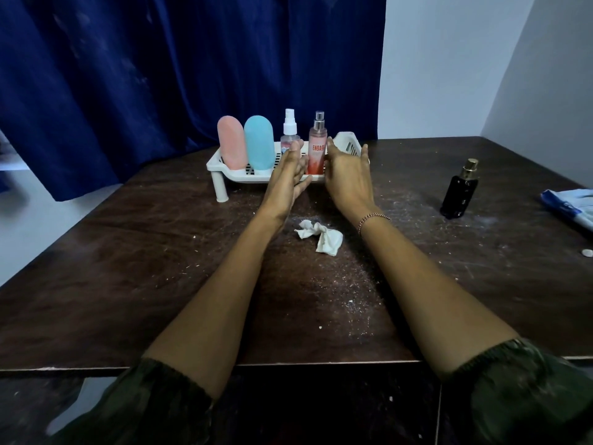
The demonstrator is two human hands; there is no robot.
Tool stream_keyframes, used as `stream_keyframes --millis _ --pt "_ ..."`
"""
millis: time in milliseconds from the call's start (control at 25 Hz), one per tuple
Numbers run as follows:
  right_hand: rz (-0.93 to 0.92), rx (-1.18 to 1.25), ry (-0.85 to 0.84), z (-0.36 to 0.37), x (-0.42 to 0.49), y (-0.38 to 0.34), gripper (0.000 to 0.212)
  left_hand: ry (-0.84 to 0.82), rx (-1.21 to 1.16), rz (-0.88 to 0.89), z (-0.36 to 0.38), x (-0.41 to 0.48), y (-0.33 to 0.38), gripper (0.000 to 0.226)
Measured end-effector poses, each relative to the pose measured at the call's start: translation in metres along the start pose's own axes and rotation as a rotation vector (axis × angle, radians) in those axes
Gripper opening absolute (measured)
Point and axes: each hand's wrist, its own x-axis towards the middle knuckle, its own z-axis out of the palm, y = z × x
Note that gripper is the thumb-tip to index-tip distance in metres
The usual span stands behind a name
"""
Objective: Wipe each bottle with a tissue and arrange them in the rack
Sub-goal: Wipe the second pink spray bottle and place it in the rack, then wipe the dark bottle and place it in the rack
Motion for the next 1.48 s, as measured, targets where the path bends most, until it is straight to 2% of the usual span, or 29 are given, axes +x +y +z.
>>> stream_keyframes --millis 480,720,920,1040,1320,1480 --pt "0.048 0.007 0.046 -0.003 -0.001 0.0 0.057 0.067 0.051 0.018 -0.001 0.0 0.004 0.054" --pt "0.001 0.156 0.299 -0.009 -0.004 -0.001 0.054 0.095 0.076 0.061 0.0 -0.01 0.005 0.048" --pt "-0.059 0.163 0.392 -0.01 -0.015 0.004 0.054 0.152 0.044 0.062 0.01 -0.019 0.007 0.043" --pt "-0.083 0.186 0.429 -0.015 -0.021 0.012 0.053 0.131 0.065 0.075 0.026 -0.018 0.011 0.039" --pt "-0.084 0.437 0.534 -0.044 -0.038 0.03 0.047 0.071 0.05 0.053 0.074 -0.021 0.011 0.043" --pt "-0.106 0.422 0.578 -0.07 -0.049 0.057 0.047 0.004 0.094 0.066 0.107 -0.022 0.023 0.046"
